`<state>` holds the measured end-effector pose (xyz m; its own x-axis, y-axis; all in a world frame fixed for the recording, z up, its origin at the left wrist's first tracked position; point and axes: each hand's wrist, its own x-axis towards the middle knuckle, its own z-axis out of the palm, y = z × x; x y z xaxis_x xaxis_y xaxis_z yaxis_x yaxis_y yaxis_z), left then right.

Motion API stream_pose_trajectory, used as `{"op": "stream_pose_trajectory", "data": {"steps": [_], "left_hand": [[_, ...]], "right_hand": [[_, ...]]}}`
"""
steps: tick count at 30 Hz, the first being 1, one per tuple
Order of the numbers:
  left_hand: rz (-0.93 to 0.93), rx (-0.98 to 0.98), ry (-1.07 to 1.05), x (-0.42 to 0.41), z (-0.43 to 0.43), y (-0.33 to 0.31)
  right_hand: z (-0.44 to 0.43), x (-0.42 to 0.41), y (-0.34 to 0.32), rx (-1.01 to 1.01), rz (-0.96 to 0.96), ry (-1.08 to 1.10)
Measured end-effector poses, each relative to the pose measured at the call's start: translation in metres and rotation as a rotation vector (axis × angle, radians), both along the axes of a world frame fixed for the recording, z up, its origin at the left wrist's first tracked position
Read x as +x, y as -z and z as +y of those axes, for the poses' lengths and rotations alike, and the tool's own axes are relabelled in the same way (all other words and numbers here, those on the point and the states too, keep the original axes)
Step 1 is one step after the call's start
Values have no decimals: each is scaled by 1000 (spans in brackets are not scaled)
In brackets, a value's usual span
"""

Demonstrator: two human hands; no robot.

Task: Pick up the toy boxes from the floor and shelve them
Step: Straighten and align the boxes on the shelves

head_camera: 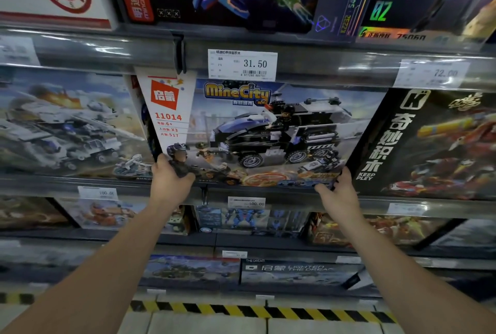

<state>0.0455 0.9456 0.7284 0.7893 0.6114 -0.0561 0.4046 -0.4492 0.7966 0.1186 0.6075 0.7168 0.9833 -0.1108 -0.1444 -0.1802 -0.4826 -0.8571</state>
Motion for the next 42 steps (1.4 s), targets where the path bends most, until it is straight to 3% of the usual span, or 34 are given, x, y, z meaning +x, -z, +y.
{"op": "stream_pose_trajectory", "data": {"steps": [16,25,42], "left_hand": [[46,-20,26,-15,-6,-8],[3,-39,18,-30,-12,-8],[120,69,-150,-104,38,-22]], "right_hand": [[-9,-1,6,21,-6,-43],[2,-30,14,34,-192,34],[98,-80,-4,60,-195,-559]]}}
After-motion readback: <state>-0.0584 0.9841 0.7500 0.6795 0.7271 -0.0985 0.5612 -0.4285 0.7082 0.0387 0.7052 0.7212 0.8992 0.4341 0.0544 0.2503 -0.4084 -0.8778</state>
